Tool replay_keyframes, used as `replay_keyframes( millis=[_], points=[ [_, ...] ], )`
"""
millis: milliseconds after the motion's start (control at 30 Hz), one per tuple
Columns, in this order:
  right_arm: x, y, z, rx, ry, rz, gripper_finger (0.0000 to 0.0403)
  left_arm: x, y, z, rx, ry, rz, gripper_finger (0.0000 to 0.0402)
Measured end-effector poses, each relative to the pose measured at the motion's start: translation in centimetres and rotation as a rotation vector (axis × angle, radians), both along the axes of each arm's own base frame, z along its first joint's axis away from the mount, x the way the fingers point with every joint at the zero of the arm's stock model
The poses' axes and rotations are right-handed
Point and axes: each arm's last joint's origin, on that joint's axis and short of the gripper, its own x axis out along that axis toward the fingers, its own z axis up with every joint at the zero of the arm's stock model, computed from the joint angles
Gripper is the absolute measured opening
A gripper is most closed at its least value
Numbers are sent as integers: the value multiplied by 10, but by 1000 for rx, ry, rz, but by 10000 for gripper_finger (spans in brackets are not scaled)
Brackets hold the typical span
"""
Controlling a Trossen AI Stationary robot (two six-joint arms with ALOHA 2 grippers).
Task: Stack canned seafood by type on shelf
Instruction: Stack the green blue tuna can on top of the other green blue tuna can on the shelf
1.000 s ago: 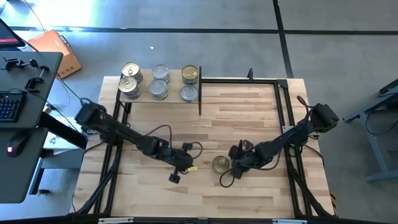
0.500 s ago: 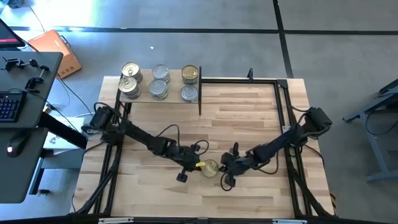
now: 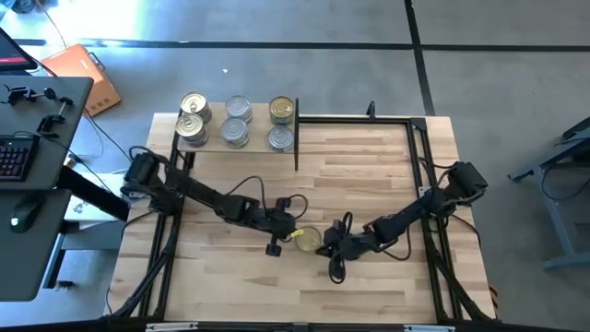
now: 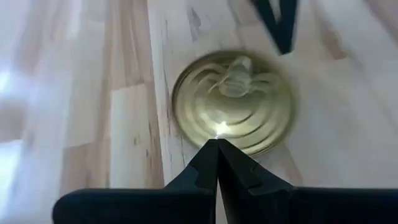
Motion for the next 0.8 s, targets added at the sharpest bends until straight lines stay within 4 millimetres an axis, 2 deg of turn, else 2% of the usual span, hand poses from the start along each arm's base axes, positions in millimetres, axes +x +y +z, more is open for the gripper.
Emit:
replay_keyframes(
  millis=[100,233,400,567,700,800],
  points=[
    [1,3,2,-26,-34,41,8,-5,1,13,2,-2,-2,0],
    [3,5,6,-45,-76,98,47,-7,-5,18,-18,-17,-34,0],
    [4,7,8,-131,-63,158,125,-1,-9,6,-27,-34,-42,0],
    [9,15,18,-444,-70,253,171,4,-10,-5,-27,-42,-40,0],
    [17,20,19,-679,-90,384,176,5,-9,-10,-24,-29,-39,0],
    [25,19,13,-776,-68,439,176,5,-10,-9,-26,-34,-40,0]
  ],
)
